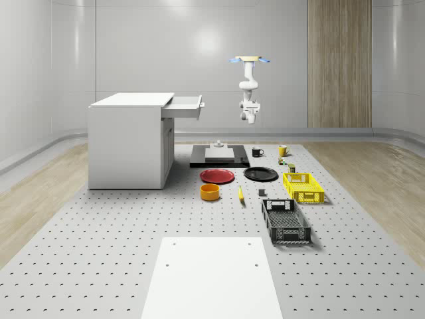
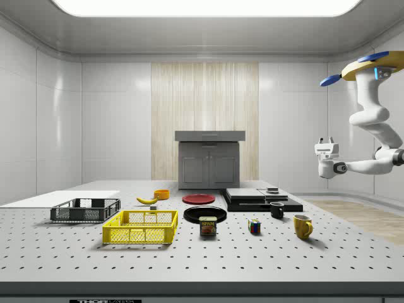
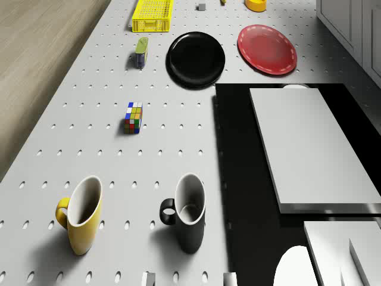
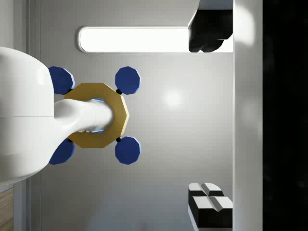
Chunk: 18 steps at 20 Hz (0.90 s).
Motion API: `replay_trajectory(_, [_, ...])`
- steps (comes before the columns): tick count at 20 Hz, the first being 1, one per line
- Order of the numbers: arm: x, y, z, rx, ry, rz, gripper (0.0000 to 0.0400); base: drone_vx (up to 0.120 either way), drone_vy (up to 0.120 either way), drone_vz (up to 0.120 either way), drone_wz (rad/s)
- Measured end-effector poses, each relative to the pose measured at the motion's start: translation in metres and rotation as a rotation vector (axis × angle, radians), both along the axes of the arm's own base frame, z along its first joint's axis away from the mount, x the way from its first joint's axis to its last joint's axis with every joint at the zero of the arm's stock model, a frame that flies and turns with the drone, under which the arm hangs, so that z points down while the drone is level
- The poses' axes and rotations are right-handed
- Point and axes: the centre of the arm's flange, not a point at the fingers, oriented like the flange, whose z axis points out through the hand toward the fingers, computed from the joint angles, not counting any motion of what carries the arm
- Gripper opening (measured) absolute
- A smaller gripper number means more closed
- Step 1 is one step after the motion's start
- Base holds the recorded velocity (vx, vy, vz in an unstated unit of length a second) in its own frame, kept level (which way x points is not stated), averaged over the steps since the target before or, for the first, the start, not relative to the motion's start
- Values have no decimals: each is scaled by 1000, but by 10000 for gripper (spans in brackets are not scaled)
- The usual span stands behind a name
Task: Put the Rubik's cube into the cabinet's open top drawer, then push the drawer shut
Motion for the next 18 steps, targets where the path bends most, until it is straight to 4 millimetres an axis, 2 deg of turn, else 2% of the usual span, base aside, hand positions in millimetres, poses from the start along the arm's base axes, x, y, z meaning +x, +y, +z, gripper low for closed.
replay_trajectory(3, [-3,0,23,0,-2,0,400,40,27,0,0])
replay_trajectory(10, [-2,0,66,0,-8,0,400,120,120,0,0])
replay_trajectory(18, [-1,0,88,0,-14,0,400,120,120,0,0])
